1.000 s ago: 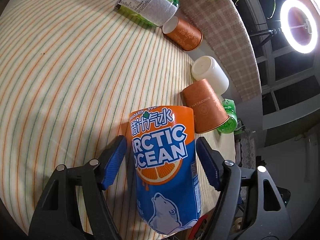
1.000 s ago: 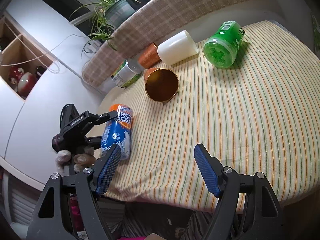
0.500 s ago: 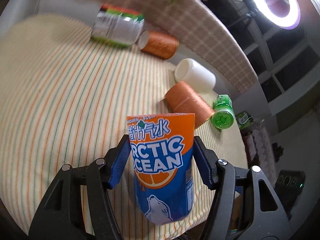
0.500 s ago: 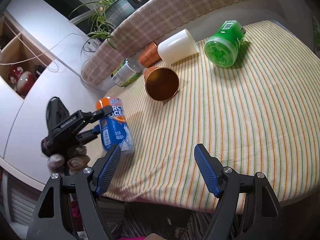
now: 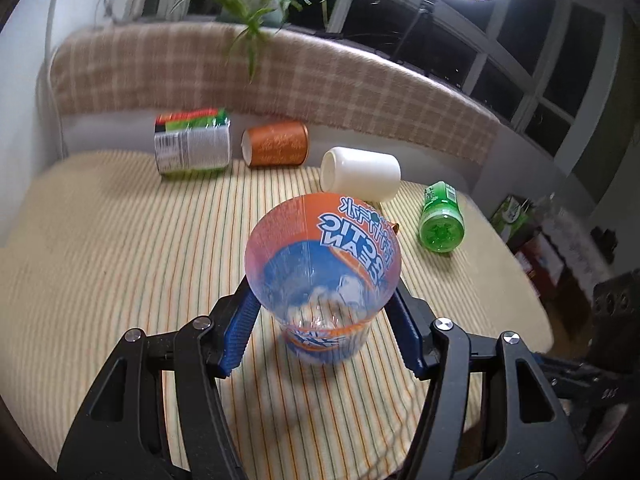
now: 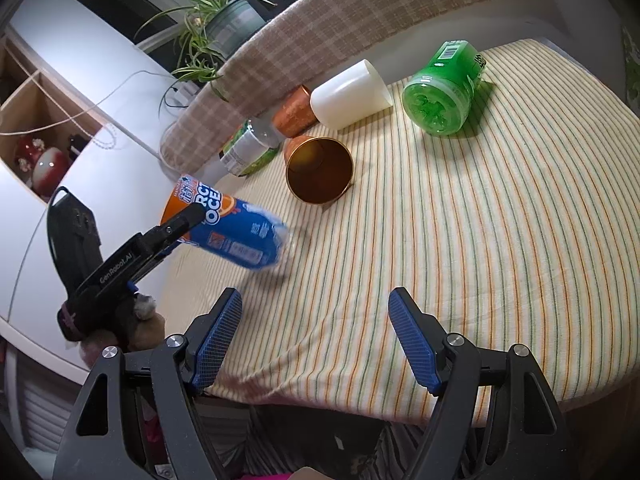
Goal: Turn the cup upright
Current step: 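Rotate the cup in the left gripper so its open rim faces up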
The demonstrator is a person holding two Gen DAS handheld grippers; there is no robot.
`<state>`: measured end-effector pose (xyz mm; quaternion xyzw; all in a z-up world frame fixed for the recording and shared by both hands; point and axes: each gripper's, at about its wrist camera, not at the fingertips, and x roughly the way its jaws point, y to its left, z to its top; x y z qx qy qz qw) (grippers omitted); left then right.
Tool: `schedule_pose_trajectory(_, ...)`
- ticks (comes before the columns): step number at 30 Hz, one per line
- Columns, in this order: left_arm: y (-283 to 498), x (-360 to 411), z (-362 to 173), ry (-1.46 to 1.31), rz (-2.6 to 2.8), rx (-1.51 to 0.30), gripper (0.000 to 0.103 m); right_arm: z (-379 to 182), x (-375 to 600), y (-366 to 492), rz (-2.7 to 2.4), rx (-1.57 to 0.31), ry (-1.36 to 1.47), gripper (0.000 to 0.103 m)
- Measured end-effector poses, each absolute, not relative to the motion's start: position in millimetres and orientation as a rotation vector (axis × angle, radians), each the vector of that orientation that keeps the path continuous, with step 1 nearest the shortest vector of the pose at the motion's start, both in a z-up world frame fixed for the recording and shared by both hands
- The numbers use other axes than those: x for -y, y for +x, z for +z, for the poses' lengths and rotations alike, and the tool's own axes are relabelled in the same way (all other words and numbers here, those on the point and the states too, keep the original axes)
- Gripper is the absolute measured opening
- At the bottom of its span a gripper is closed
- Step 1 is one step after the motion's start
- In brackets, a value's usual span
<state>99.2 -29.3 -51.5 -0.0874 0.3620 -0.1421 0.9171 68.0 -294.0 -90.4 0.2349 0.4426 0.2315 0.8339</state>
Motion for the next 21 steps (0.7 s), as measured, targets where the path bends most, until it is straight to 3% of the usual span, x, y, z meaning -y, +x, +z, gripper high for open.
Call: schedule_pose_trajectory(21, 92.0, 64.3, -57.2, -0.041, -0.294, -0.724, 0.063, -92.3, 297.6, 66.5, 0.482, -0.938, 0.501, 0.076)
